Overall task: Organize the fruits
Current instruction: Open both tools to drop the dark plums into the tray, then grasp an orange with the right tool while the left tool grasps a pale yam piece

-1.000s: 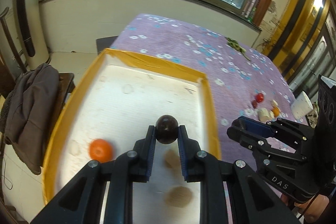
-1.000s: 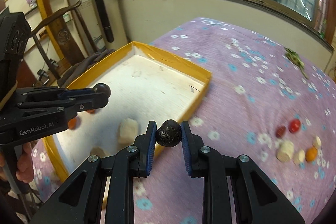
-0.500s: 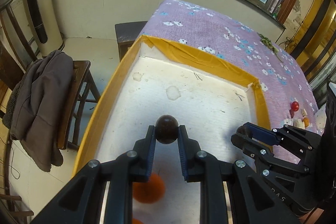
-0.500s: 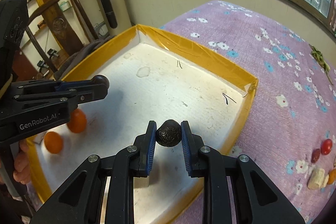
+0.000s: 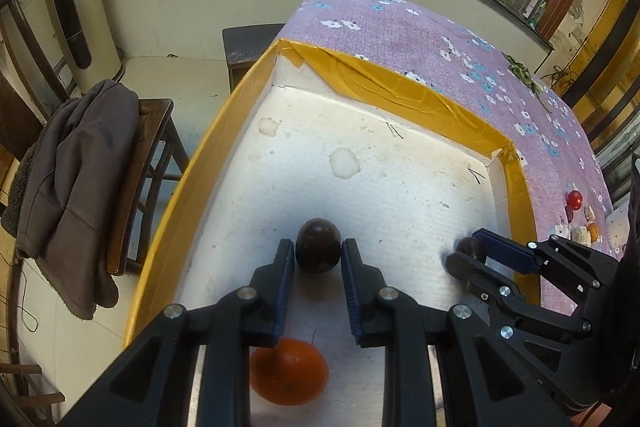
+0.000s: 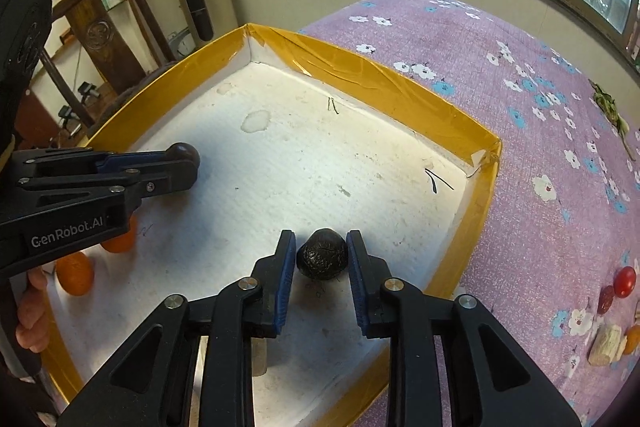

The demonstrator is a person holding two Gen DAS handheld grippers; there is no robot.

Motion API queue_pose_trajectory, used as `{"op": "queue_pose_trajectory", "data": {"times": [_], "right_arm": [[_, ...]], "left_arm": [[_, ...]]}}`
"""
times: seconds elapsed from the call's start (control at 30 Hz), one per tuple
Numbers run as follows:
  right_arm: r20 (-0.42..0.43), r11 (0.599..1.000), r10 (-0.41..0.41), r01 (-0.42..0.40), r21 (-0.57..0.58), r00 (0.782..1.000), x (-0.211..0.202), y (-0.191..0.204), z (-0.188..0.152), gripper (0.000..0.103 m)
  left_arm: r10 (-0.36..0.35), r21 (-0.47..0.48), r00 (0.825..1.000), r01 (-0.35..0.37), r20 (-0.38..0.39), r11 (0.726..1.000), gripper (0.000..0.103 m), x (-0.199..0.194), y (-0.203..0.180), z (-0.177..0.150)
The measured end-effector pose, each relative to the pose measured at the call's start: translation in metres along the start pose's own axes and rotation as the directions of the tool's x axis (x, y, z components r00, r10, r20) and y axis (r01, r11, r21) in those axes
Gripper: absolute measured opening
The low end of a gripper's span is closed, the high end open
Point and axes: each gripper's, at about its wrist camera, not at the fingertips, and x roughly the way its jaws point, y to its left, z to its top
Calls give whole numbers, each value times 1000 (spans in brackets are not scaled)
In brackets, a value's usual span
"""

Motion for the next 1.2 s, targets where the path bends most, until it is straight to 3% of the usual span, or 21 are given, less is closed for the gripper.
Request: {"op": "queue_pose_trajectory", "data": {"times": [0.07, 0.2, 0.4, 0.5, 0.57, 0.63, 0.8, 0.87, 0.93, 1.2], "right_arm": [[4, 1000, 3, -3, 7, 1000, -3, -2, -1, 29], [16, 1000, -6, 6, 15, 1000, -15, -5, -4, 30], [47, 999, 4, -7, 47, 999, -45, -10, -20, 34], [78, 998, 5, -9, 56, 997, -67, -11, -32, 39], [94, 998, -3, -3, 62, 996, -80, -13, -41, 50], [113, 998, -22, 14, 66, 993, -95, -15, -55, 55], [129, 994, -72, 61, 86, 989, -126, -31, -93, 56], [138, 989, -103, 87, 116, 985, -138, -42, -110, 73], [155, 983, -140, 119, 137, 978, -149, -51, -124, 79], [141, 942, -278, 241, 231, 950, -184, -105, -174, 82]], "left_arm": [[10, -5, 1000, -10, 3, 1000, 38, -1, 0, 0], [18, -29, 1000, -18, 13, 999, 43, -6, 3, -3], [56, -44, 997, -54, 58, 998, 62, -24, 0, -16], [79, -54, 992, -75, 94, 996, 70, -38, -5, -26], [88, -51, 989, -83, 116, 995, 74, -48, -13, -33], [100, -39, 985, -95, 141, 995, 78, -58, -23, -40], [106, 15, 975, -111, 195, 994, 90, -77, -60, -56], [94, 47, 974, -106, 204, 993, 92, -80, -79, -61], [78, 84, 975, -98, 210, 992, 93, -82, -99, -66], [20, 192, 984, -54, 177, 980, 94, -75, -174, -80]]}}
